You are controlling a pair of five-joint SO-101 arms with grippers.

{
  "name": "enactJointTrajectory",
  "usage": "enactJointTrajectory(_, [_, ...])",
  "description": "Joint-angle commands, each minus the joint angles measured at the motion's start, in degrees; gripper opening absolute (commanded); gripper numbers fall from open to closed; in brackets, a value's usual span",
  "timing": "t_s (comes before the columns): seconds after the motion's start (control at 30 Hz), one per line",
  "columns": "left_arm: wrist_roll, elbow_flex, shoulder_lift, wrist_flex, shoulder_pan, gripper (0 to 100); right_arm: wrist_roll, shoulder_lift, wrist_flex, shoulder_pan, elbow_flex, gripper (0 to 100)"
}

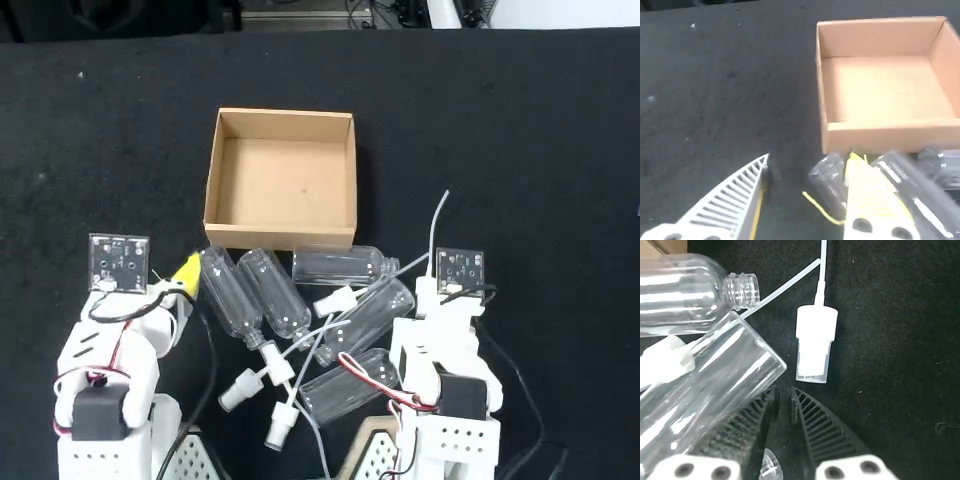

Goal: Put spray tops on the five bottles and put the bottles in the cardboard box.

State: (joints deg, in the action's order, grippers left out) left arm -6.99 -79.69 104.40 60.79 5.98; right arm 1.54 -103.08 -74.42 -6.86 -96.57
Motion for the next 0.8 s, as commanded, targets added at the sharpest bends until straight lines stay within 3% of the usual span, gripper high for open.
enactJointTrajectory(0.0, [2.1, 2.4, -0.2, 0.1, -3.6, 23, 0.2, -5.5, -0.4, -0.8, 0.1, 1.1])
enactJointTrajectory(0.17, [2.2, 1.7, -2.2, 0.1, -5.0, 23, 0.2, -5.5, -0.4, -0.8, 0.1, 1.1])
enactJointTrajectory(0.33, [2.9, 8.0, -14.6, 0.3, -4.8, 28, 0.2, -5.5, -0.4, -0.8, 0.1, 1.1])
enactJointTrajectory(0.77, [22.3, 24.7, -58.5, -0.4, -4.8, 35, 0.2, -5.5, -0.4, -0.9, 0.1, 1.1])
